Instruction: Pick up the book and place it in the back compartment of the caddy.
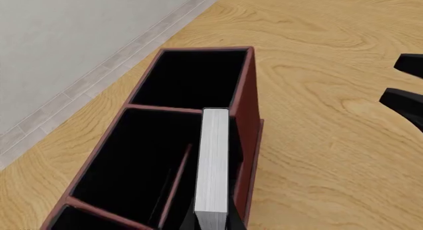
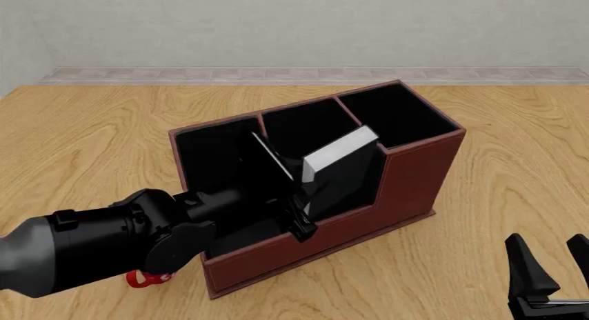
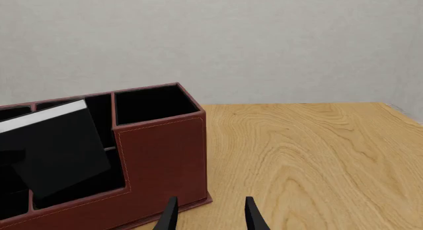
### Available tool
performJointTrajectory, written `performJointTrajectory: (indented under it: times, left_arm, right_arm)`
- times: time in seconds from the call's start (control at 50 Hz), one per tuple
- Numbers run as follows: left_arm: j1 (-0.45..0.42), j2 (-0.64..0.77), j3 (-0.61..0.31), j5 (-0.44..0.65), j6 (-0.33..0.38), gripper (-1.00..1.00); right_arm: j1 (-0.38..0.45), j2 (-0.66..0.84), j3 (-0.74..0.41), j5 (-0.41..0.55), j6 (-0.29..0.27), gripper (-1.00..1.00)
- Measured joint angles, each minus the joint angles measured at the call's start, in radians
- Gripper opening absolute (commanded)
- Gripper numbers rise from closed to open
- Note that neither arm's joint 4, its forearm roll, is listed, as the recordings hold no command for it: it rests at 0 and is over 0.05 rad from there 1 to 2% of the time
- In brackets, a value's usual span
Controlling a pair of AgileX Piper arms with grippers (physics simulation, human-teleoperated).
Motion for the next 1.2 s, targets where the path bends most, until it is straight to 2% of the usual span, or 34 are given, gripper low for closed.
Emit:
performJointTrajectory:
  times: [0.58,1.2]
  left_arm:
    - [0.031,0.043,0.022,-0.058,-0.003,-1.00]
    - [0.034,0.114,0.047,-0.140,-0.035,-1.00]
  right_arm:
    - [0.000,0.000,0.000,0.000,0.000,1.00]
    - [0.000,0.000,0.000,0.000,0.000,1.00]
